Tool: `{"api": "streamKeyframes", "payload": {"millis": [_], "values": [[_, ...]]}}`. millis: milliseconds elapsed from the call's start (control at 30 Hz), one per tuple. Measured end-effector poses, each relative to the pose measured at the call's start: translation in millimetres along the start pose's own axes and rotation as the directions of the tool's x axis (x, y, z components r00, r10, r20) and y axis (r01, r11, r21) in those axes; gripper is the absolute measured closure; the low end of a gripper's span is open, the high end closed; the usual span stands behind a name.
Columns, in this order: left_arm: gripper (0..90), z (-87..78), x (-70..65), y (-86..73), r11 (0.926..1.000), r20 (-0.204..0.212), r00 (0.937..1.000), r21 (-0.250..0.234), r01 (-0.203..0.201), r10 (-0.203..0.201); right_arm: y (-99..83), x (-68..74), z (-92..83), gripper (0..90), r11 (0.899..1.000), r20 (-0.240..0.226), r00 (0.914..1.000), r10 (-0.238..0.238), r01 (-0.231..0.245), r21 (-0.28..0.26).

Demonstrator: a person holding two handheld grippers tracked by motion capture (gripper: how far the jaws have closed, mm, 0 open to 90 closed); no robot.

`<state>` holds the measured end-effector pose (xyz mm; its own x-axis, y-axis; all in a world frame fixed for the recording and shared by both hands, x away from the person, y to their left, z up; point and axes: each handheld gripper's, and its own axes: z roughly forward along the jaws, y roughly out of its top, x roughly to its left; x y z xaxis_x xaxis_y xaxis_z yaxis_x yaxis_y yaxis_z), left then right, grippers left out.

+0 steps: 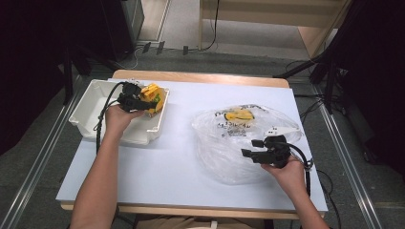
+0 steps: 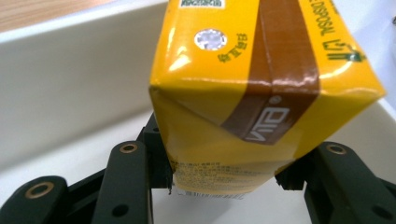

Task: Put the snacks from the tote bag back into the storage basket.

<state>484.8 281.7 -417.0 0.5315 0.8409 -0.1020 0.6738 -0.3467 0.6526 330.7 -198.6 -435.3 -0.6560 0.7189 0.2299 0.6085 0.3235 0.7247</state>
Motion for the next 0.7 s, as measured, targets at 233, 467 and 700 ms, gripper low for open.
{"api": "streamKeyframes", "payload": {"millis": [233,467,700], "values": [[51.0,3.2,-0.8,0.7,0.9999,-0.006,0.9999,-0.009,-0.008,0.008,0.0,-0.3,-0.1,38.6,1.000,-0.002,1.0000,0.002,-0.002,-0.001],[50.7,6.9,0.9,-1.8,0.9994,0.006,0.9999,-0.035,-0.008,0.008,-0.1,0.2,0.6,38.6,1.000,-0.002,1.0000,0.000,0.000,0.000],[50.2,7.0,0.0,-5.3,0.9990,0.006,0.9997,-0.037,-0.025,0.025,0.0,0.2,1.4,38.6,1.000,-0.003,1.0000,0.000,0.000,0.001]]}}
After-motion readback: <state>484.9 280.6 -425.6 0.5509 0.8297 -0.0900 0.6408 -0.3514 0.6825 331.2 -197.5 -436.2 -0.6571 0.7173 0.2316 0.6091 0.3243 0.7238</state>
